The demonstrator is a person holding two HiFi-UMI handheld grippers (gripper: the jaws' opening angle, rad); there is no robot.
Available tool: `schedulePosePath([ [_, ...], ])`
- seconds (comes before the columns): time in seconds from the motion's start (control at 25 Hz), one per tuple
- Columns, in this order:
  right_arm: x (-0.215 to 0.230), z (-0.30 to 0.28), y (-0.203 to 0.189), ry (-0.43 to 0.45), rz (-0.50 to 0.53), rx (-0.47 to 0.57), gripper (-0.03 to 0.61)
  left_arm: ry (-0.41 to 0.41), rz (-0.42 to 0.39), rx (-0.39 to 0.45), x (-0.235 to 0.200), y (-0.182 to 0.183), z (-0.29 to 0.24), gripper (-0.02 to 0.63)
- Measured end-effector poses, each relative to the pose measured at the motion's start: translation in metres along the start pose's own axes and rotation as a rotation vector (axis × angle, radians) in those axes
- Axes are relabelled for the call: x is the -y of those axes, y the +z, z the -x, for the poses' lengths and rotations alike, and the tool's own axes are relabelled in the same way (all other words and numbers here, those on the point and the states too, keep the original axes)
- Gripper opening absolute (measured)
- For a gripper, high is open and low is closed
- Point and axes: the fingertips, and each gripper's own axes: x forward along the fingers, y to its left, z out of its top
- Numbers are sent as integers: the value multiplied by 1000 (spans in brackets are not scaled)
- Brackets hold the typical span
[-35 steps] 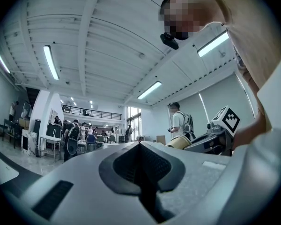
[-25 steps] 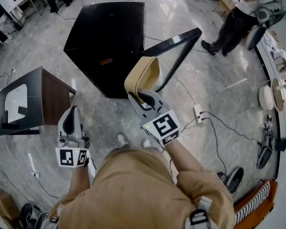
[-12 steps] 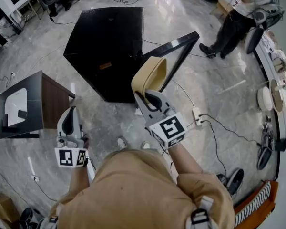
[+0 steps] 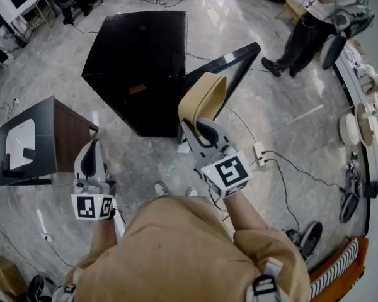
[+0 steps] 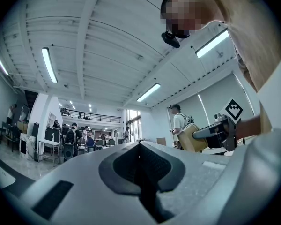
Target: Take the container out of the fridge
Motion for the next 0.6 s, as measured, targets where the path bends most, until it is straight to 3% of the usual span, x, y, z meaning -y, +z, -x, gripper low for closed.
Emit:
schedulePosePath([
  [0.6,12,7,21,-44,17,60,15,-9,-14,22,2,7,-11,0],
])
